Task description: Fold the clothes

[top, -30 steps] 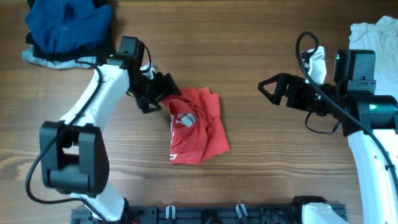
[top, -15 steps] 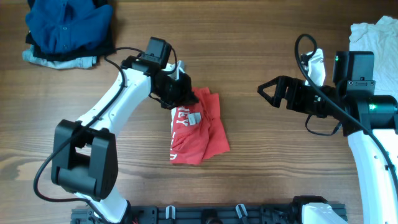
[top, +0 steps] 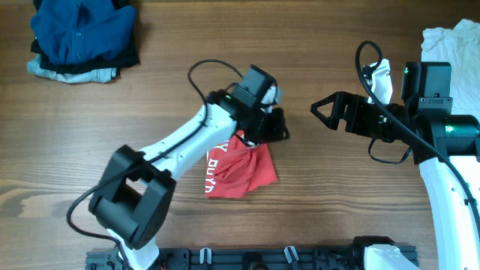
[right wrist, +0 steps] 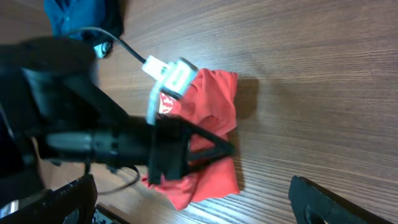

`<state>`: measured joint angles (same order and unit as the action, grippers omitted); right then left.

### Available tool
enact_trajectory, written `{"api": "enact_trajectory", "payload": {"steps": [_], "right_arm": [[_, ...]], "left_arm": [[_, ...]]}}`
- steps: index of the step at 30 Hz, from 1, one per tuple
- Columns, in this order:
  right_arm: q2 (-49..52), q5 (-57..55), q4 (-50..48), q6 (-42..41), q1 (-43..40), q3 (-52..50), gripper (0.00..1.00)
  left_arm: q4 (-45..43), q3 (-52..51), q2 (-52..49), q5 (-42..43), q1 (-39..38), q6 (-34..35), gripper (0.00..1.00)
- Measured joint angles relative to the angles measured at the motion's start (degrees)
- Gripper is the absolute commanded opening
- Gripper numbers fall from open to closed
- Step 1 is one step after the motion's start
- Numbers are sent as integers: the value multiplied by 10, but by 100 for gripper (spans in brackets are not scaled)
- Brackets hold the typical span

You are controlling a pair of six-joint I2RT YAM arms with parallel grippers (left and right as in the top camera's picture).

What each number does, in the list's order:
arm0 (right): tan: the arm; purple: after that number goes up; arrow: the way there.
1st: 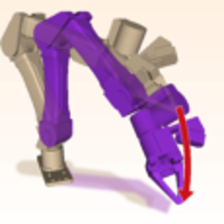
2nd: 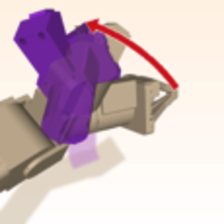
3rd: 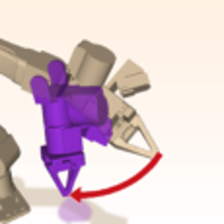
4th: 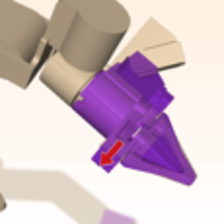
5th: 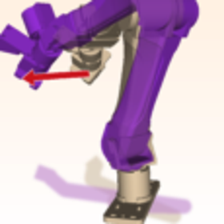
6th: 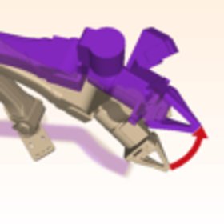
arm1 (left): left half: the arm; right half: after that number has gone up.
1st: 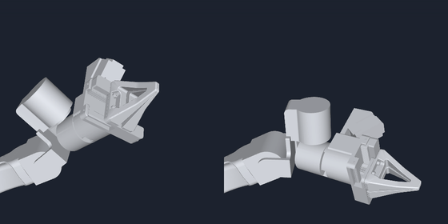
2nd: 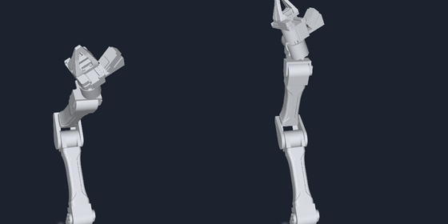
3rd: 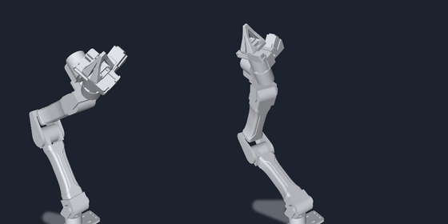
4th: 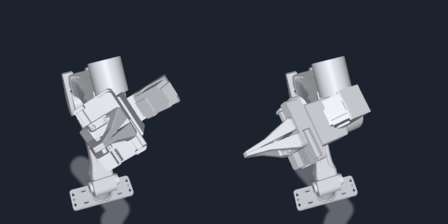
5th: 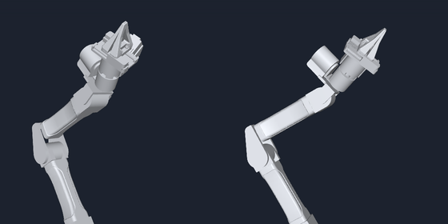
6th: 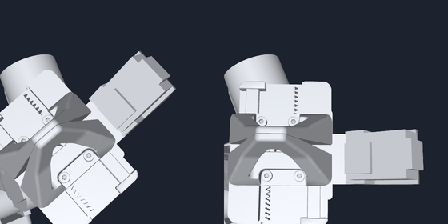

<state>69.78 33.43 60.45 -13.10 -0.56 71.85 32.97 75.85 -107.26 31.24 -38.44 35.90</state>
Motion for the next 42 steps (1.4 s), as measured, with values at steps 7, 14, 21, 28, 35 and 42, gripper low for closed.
{"api": "enact_trajectory", "payload": {"steps": [7,14,21,28,35,42], "right_arm": [[0,0,-2,0,0,0,100],[1,0,-10,0,0,0,100],[1,0,-11,0,0,0,99],[1,0,-8,0,0,0,99],[1,0,-4,0,0,0,100],[1,0,-12,0,0,0,99]], "left_arm": [[125,1,124,-19,60,-23,73],[360,-59,202,-138,214,-97,72],[194,-206,197,-37,209,-124,69],[146,-208,184,23,148,-129,29],[53,-211,160,58,61,-122,11],[19,-212,160,29,-50,-85,13]]}}
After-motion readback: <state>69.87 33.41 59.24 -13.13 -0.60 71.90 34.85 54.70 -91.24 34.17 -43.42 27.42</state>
